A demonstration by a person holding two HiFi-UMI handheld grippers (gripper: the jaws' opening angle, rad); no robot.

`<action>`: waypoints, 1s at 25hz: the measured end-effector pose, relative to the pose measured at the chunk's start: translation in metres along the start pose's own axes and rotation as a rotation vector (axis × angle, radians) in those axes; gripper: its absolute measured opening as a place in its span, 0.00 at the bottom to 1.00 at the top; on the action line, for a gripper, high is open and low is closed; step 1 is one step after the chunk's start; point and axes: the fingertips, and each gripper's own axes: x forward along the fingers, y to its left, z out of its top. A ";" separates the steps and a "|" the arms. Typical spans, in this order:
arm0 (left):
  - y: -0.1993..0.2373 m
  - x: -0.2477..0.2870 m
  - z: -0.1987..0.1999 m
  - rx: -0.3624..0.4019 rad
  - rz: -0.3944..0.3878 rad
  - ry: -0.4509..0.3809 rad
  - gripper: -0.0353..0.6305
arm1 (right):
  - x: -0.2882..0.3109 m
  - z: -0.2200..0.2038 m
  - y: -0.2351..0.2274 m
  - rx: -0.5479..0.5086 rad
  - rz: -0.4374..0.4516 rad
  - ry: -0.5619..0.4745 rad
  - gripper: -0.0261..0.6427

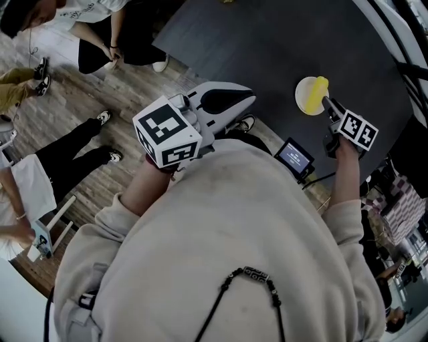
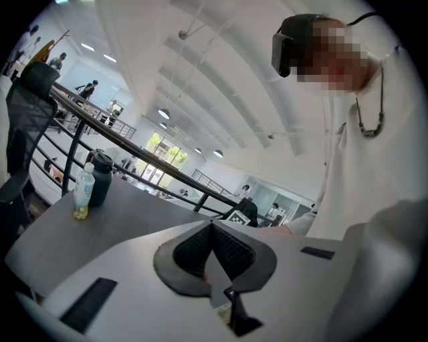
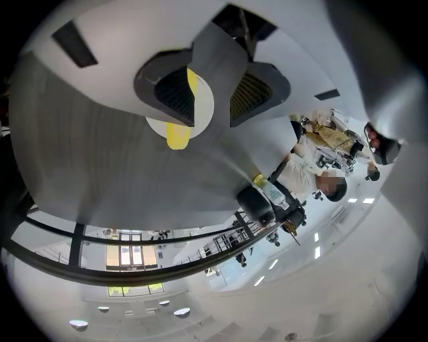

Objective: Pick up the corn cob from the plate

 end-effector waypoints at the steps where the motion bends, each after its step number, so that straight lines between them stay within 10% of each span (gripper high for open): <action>1: -0.001 -0.001 -0.001 0.000 0.003 0.000 0.05 | 0.003 -0.003 -0.004 0.004 -0.005 0.008 0.28; 25: 0.006 -0.020 -0.015 -0.042 0.061 -0.002 0.05 | 0.058 -0.046 -0.063 0.013 -0.144 0.193 0.40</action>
